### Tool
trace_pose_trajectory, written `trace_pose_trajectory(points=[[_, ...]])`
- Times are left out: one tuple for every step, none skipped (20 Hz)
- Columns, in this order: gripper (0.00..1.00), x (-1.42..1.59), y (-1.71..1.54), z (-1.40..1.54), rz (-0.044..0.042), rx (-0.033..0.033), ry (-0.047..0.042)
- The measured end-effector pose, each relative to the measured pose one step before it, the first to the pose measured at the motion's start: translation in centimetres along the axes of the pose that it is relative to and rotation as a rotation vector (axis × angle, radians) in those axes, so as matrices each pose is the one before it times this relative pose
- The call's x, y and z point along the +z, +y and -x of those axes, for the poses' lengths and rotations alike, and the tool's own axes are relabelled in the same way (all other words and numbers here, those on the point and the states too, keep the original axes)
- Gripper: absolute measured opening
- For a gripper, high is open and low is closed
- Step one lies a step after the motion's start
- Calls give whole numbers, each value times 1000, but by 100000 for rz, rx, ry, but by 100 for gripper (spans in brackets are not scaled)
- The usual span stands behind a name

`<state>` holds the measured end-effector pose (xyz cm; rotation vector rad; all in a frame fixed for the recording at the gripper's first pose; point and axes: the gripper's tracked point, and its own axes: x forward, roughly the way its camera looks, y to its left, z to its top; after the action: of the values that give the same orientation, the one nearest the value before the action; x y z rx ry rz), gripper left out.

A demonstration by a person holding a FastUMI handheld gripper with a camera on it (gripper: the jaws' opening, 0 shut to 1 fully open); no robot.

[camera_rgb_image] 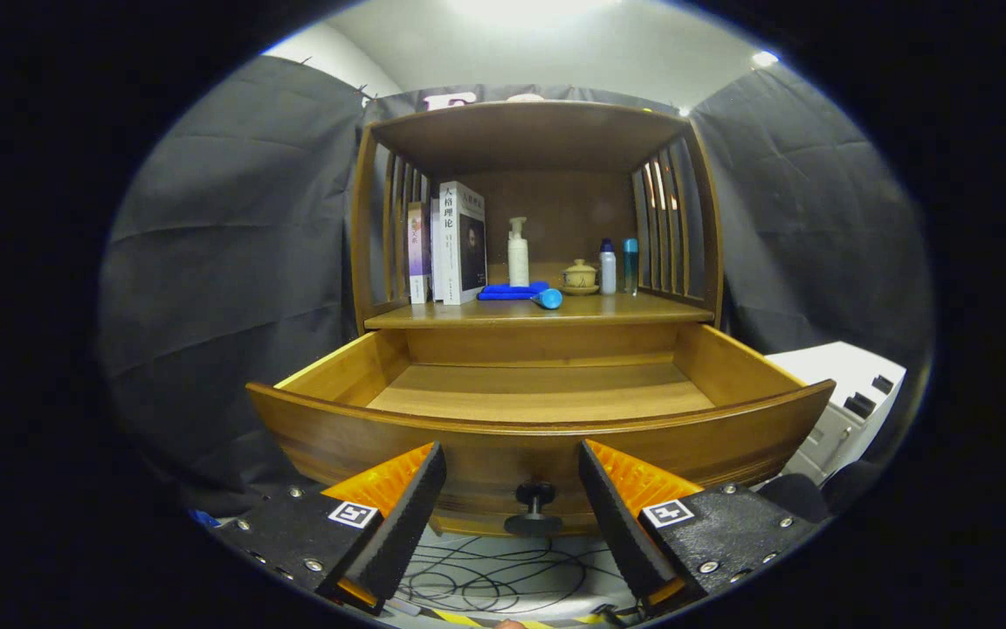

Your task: Pull open the drawer, take out the items inside it, and place them on the countertop above the cabinet.

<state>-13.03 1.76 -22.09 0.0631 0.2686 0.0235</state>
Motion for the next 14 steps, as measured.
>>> trace_pose_trajectory(points=[[94,-230,-673,-98,-802,-2773,1267],[94,-201,-462,70,-593,-1327,514],[94,-36,199,-78,-565,110,444],[94,63,49,-127,-185,175,-632],[94,43,-45,-89,281,-190,-42],[94,-63,-188,52,522,-591,-482],[94,97,-45,-96,793,-900,-323],[94,-49,-118,51,557,-1128,-321],[93,39,-8,-55,-17,-1204,-209],[93,21,20,88,-96,-742,-210],[93,70,49,-203,389,-120,-162],[93,-1,2,-12,156,-32,-190],[93,74,13,-30,89,56,-247],[93,-20,-103,-108,192,186,-216]])
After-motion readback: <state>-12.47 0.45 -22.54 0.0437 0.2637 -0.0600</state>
